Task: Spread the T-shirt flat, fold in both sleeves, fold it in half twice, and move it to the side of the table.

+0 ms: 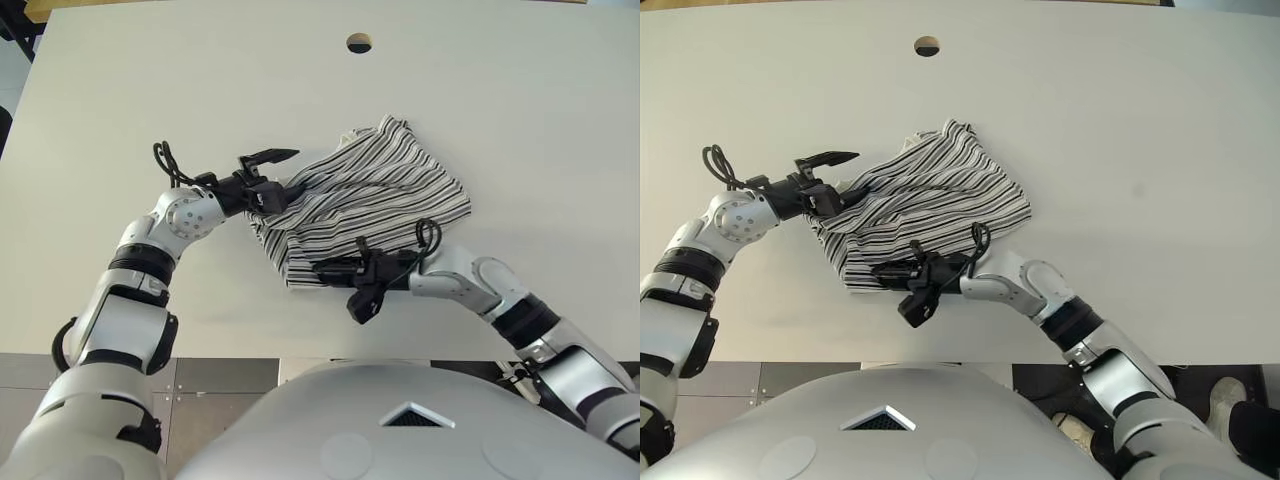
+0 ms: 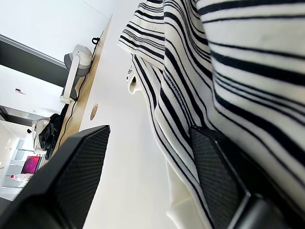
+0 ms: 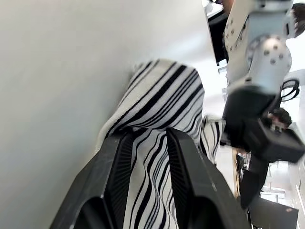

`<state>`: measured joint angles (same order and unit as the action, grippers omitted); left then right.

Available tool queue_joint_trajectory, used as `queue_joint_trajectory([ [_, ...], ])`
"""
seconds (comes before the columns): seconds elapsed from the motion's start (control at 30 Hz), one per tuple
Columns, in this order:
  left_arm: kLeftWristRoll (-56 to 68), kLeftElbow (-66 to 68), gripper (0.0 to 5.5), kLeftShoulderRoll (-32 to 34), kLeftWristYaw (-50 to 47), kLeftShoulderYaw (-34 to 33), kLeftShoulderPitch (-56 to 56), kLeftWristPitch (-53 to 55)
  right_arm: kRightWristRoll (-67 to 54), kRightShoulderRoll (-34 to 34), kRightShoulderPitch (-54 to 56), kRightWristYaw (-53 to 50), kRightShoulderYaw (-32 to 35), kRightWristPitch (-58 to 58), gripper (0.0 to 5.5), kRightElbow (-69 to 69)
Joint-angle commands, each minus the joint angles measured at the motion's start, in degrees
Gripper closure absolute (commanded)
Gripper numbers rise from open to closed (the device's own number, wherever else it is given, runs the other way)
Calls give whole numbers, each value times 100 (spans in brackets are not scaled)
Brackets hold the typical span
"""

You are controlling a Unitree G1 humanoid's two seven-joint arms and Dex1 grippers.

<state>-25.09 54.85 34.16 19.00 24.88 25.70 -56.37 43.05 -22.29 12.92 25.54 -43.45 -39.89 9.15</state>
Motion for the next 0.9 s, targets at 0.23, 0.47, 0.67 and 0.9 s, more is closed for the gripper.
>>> queue_joint_trajectory([
  [0.23,-276,339,239,-242,264,308,-233,143,-395,-713,52,659,-3,-165,419,-539],
  [0.47,-286,459,239,-254,255,288,-109,192,-1361,-1466,-169,1569,129,-116,419,-1571],
  [0.67,-308,523,239,-304,284,335,-85,142,-1248,-506,379,630,903,375,419,-1175],
  [0.9,-295,528,239,-282,303,349,-102,101,-360,294,530,177,171,213,419,-197],
])
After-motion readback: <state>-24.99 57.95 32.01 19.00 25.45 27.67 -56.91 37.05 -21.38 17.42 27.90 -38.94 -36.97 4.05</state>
